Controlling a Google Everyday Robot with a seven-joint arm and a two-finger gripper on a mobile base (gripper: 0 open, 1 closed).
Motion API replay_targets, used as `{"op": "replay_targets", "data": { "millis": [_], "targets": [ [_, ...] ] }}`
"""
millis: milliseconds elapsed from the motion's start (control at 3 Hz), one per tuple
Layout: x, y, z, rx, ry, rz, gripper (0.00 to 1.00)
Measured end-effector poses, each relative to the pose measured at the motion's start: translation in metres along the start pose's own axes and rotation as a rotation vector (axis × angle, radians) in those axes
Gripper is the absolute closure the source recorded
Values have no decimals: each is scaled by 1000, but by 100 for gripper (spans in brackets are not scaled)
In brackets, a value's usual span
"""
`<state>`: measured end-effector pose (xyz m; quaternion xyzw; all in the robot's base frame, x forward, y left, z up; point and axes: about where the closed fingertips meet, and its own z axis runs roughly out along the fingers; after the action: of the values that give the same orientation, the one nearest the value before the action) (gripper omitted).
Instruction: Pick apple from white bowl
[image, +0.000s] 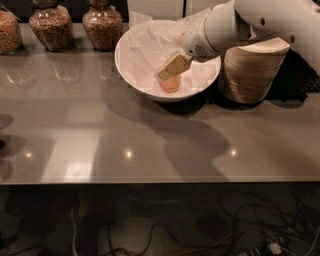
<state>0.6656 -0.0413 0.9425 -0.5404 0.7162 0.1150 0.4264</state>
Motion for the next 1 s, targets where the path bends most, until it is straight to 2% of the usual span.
{"op": "replay_targets", "data": {
  "millis": [1000],
  "targets": [
    [31,-10,51,-42,106,35,26]
  ]
}}
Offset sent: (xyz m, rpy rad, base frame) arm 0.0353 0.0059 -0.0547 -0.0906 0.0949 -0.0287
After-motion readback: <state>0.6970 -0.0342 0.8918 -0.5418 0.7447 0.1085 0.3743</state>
